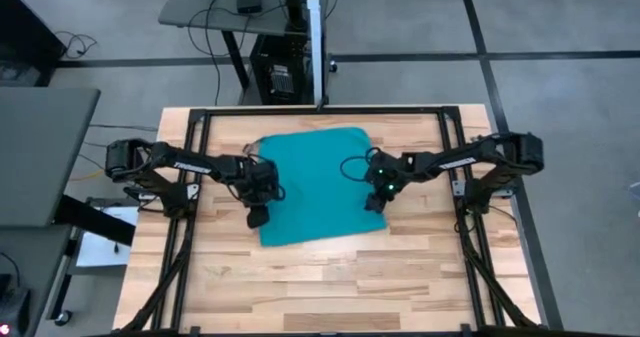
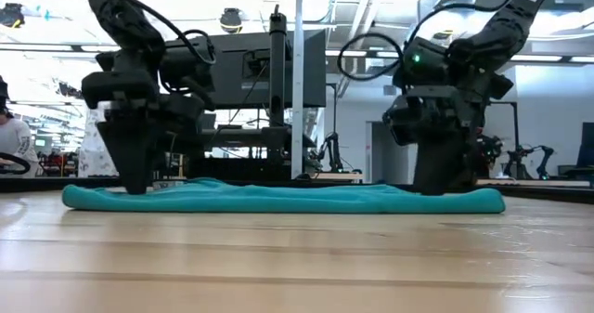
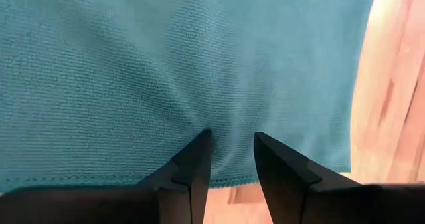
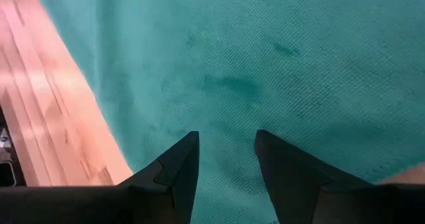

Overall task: Roll towel
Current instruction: Roll the blue towel

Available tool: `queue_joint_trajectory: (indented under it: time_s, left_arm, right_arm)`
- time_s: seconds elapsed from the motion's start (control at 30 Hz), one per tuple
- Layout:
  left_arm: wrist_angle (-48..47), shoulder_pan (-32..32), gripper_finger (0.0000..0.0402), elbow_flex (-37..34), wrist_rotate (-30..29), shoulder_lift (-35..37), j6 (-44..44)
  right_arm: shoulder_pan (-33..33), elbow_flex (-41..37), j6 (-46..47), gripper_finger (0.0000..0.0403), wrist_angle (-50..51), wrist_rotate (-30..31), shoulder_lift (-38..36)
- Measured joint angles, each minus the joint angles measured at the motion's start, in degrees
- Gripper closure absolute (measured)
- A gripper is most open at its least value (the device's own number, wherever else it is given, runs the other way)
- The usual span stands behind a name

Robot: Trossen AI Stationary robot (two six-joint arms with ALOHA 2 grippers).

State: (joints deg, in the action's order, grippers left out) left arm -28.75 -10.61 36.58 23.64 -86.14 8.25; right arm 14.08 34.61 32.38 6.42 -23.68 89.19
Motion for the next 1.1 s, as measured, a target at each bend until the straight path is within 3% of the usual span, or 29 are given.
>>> queue_joint_trajectory:
  time_s: [0.23,0.5,0.63,0.77,0.9,1.1]
  left_arm:
    - [-3.4,0.4,0.0300,1.0,-1.6,1.0,3.4]
    - [-5.2,0.4,0.0300,8.1,-2.8,8.3,12.1]
    - [-2.7,2.3,0.0300,8.1,-5.0,10.9,17.6]
    - [-1.6,6.9,0.0300,5.4,-9.9,10.1,22.2]
    - [1.0,11.9,0.0300,3.5,-14.2,7.8,30.8]
    - [4.5,18.4,0.0300,3.3,-19.0,5.2,41.4]
  right_arm:
    - [0.6,0.1,-2.3,0.0256,4.7,-0.4,-2.5]
    - [3.1,6.1,-2.6,0.0256,5.5,-3.1,-10.5]
    - [7.7,8.7,-6.8,0.0256,4.8,4.1,-10.9]
    - [14.0,11.6,-14.3,0.0256,5.0,11.5,-5.4]
    - [19.2,15.1,-19.0,0.0256,5.0,12.1,3.0]
    - [21.9,19.4,-22.9,0.0255,4.9,12.0,12.1]
